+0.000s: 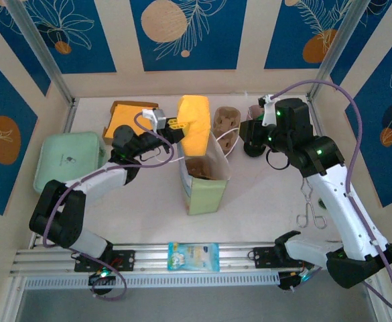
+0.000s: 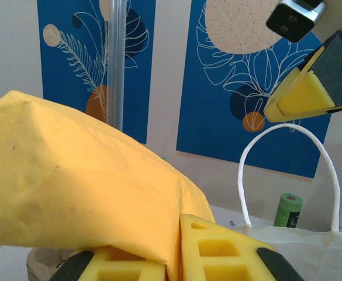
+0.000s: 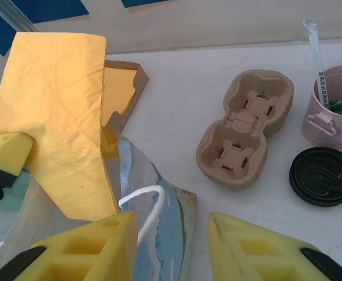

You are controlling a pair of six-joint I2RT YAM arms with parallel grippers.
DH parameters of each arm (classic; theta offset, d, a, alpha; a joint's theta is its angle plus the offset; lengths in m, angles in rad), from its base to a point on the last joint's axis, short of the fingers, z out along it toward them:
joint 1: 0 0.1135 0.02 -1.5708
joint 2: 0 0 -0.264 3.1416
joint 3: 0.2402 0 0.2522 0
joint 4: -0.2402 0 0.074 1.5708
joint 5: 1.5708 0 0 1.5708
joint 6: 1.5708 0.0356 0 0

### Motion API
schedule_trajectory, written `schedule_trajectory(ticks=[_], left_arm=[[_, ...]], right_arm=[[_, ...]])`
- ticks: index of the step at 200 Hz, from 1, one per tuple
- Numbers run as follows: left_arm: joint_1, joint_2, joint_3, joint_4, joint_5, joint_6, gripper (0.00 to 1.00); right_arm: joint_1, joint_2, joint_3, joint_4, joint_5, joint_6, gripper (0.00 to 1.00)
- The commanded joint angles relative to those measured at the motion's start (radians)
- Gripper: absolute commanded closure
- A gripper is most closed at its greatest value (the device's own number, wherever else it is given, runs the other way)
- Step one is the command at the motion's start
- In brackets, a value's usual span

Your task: Pack the takeout coffee

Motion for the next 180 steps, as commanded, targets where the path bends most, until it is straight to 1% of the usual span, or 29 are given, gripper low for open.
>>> schedule_trajectory(ticks=[1,25,50,77,127,152,180], left_arm=[[-0.011,0.009,0.036,0.048,0.016,-0.030,0.88],[-0.013,0.009,0.044,0.043,0.024,-0.035,0.87],[-0.013,0.000,0.032,0.018,0.011,-0.011,0.84],[-0.015,-0.016,0.012,-0.014,0.003,0.012,0.79],[-0.019,-0.047,-0.018,-0.075,-0.010,0.059,0.71],[-0.022,-0.069,-0.023,-0.124,-0.017,0.095,0.71],[-0.024,-0.089,-0.031,-0.144,-0.026,0.108,0.71]], right_arm=[[-0.005,-0.025,-0.009,0.022,-0.018,-0.006,0.63],[-0.007,-0.030,-0.015,0.026,-0.016,-0.007,0.63],[-0.007,-0.035,-0.018,0.027,-0.015,-0.006,0.63],[-0.010,-0.045,-0.024,0.027,-0.012,-0.008,0.63],[-0.013,-0.051,-0.021,0.027,-0.015,-0.006,0.63],[-0.013,-0.054,-0.019,0.029,-0.015,-0.004,0.63],[-0.013,-0.057,-0.019,0.030,-0.017,-0.003,0.63]])
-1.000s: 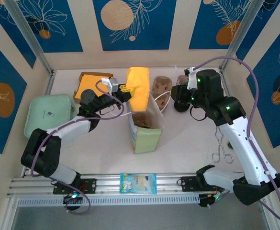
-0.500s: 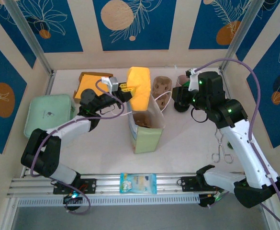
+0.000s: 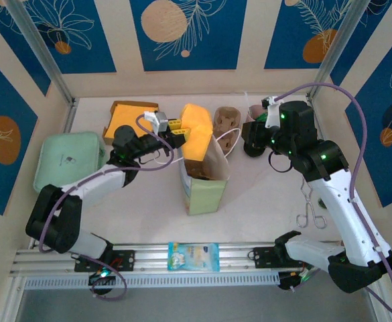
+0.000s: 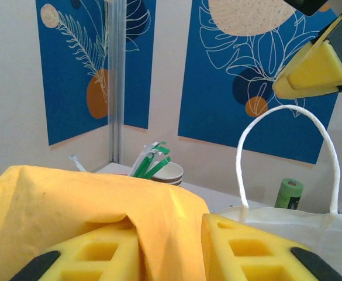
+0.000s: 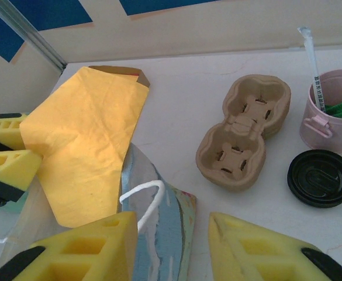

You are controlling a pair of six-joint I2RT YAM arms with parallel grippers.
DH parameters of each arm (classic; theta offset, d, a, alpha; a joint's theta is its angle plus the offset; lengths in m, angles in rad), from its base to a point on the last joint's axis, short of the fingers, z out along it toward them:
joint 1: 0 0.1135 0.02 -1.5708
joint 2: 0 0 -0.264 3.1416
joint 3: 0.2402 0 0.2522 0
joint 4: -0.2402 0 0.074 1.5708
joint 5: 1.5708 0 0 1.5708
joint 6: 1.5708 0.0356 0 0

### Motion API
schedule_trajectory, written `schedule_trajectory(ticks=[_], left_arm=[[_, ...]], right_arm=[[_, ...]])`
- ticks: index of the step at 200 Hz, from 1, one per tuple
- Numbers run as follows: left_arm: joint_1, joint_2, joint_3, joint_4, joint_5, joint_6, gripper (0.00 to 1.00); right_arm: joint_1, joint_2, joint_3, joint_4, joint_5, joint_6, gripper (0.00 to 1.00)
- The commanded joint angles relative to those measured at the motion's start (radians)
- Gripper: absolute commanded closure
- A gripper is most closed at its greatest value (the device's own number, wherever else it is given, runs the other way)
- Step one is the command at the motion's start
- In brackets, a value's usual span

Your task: Pack the takeout coffee

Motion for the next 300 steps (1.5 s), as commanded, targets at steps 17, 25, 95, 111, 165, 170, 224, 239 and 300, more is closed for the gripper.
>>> schedule_trajectory(ticks=[17,25,95,111,165,170,224,239,300], left_arm=[[-0.013,-0.051,-0.020,-0.041,-0.021,0.050,0.70],[-0.013,-0.057,-0.023,-0.049,-0.024,0.052,0.69],[-0.023,-0.120,-0.054,-0.151,-0.049,0.103,0.52],[-0.026,-0.138,-0.062,-0.170,-0.062,0.122,0.48],[-0.029,-0.197,-0.042,-0.319,-0.087,0.218,0.39],[-0.029,-0.204,-0.042,-0.332,-0.089,0.226,0.37],[-0.029,-0.238,-0.032,-0.409,-0.096,0.257,0.31],[-0.030,-0.240,-0.029,-0.424,-0.095,0.264,0.31],[-0.030,-0.266,-0.006,-0.507,-0.107,0.305,0.20]], right_arm=[[-0.006,-0.022,-0.004,0.021,-0.020,-0.002,0.63],[-0.006,-0.022,-0.003,0.021,-0.021,-0.001,0.63],[-0.004,-0.017,0.015,0.021,-0.026,-0.005,0.62],[-0.004,-0.016,0.020,0.020,-0.026,-0.005,0.62],[-0.004,-0.010,0.032,0.023,-0.026,-0.006,0.62],[-0.003,-0.009,0.034,0.023,-0.026,-0.006,0.62],[-0.003,-0.008,0.036,0.026,-0.024,-0.005,0.62],[-0.001,-0.008,0.036,0.026,-0.021,-0.004,0.62],[-0.001,-0.012,0.031,0.023,-0.019,-0.005,0.62]])
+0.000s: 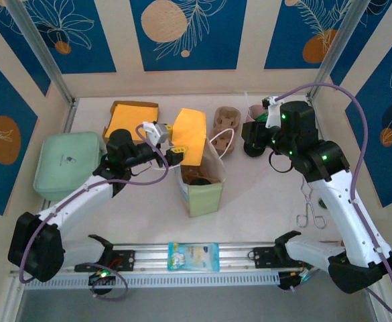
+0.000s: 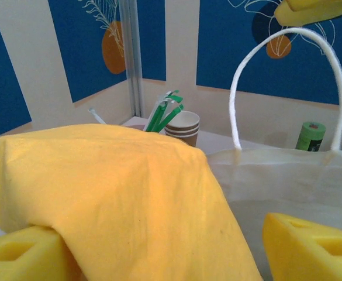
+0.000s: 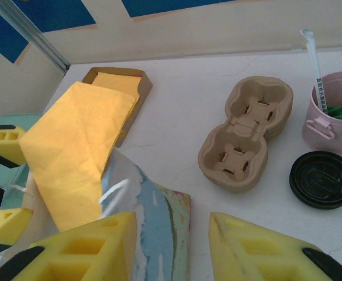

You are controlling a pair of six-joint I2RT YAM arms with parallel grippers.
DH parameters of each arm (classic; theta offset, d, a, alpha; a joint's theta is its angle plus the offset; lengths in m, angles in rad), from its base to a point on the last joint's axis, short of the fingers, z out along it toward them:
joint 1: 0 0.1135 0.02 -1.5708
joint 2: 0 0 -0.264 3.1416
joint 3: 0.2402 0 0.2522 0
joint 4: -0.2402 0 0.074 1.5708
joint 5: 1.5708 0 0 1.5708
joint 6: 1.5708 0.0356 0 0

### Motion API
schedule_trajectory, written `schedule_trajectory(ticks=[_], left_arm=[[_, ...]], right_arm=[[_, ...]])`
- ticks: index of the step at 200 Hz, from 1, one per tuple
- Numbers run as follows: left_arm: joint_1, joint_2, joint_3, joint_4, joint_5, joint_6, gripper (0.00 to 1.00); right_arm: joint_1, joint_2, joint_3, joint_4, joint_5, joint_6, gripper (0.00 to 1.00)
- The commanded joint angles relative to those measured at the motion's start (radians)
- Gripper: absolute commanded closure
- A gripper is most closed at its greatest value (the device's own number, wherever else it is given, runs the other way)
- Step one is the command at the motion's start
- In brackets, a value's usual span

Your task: Pack the takeout coffee

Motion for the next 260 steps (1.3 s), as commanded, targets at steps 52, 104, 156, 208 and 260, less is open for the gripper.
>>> schedule_trajectory(ticks=[52,104,156,208,260], left_arm=[[-0.011,-0.055,0.055,-0.099,-0.027,0.055,0.14],[-0.012,-0.060,0.094,-0.198,-0.038,0.076,0.00],[-0.012,-0.066,0.093,-0.231,-0.029,0.081,0.00],[-0.012,-0.072,0.110,-0.291,-0.038,0.096,0.00],[-0.012,-0.072,0.166,-0.458,-0.061,0.130,0.00]], right_arm=[[-0.001,-0.009,0.027,0.026,-0.010,-0.005,0.62],[-0.003,-0.013,0.025,0.025,-0.002,-0.004,0.62],[-0.003,-0.014,0.025,0.025,0.004,-0.002,0.62],[-0.003,-0.014,0.024,0.026,0.005,-0.002,0.62],[-0.004,-0.015,0.024,0.024,0.008,0.000,0.62]])
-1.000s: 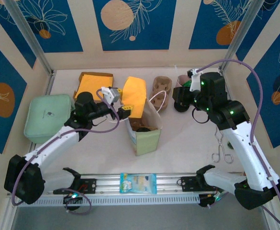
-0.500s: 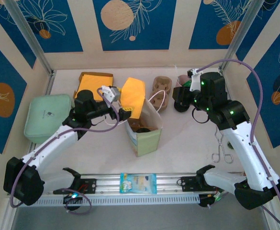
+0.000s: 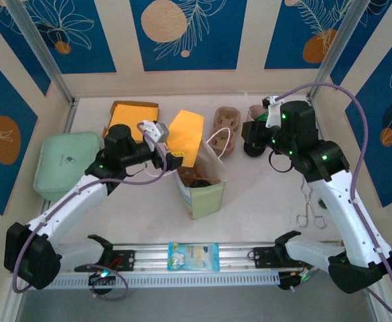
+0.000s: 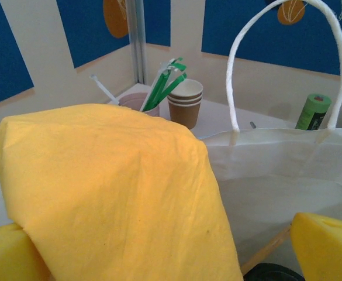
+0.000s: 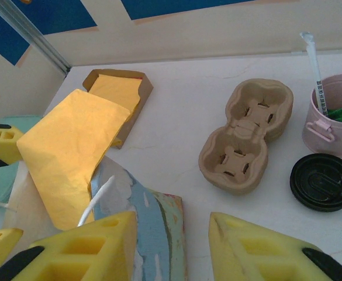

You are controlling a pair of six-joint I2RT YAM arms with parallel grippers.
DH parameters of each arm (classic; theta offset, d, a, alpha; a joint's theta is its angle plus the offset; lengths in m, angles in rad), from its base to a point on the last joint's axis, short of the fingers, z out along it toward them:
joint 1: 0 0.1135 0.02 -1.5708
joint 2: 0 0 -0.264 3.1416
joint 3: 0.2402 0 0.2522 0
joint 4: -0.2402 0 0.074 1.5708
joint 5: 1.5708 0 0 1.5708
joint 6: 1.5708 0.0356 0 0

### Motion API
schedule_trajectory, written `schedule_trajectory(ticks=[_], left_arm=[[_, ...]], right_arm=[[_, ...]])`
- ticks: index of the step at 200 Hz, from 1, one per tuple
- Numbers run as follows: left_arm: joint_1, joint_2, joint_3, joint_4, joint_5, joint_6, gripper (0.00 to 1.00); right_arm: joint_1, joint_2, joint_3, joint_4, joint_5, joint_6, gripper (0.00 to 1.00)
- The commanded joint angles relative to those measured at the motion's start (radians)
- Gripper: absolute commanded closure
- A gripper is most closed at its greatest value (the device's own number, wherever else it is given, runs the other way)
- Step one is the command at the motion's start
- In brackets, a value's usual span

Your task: Pack the takeout coffee

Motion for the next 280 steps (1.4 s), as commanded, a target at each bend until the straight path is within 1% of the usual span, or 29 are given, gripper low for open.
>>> schedule_trajectory(ticks=[1,24,39,92,131,160,190,228,255,280], left_arm=[[-0.011,-0.016,0.058,-0.124,-0.018,0.048,0.00],[-0.011,-0.014,0.088,-0.218,-0.041,0.083,0.00],[-0.011,-0.022,0.095,-0.248,-0.054,0.097,0.00],[-0.011,-0.030,0.089,-0.264,-0.062,0.121,0.00],[-0.015,-0.042,0.065,-0.228,-0.121,0.145,0.00],[-0.024,-0.072,0.020,-0.129,-0.154,0.152,0.00],[-0.027,-0.072,0.019,-0.068,-0.142,0.133,0.00],[-0.028,-0.027,0.045,-0.088,-0.083,0.114,0.00],[-0.030,-0.030,0.043,-0.087,-0.098,0.118,0.00],[-0.029,-0.054,0.035,-0.051,-0.116,0.103,0.00]], right_arm=[[-0.004,-0.015,0.024,0.017,0.007,0.000,0.62],[-0.005,-0.015,0.025,0.015,0.008,0.004,0.62],[-0.006,-0.016,0.027,0.017,0.007,0.005,0.62],[-0.007,-0.006,0.036,0.017,-0.002,0.012,0.62],[-0.009,-0.003,0.042,0.015,0.000,0.013,0.61],[-0.012,0.011,0.052,0.010,-0.019,0.015,0.55],[-0.014,0.046,0.082,-0.005,-0.061,0.017,0.51],[-0.016,0.082,0.096,-0.009,-0.116,0.017,0.44],[-0.020,0.114,0.114,-0.016,-0.190,0.017,0.41],[-0.021,0.134,0.121,-0.017,-0.219,0.012,0.39]])
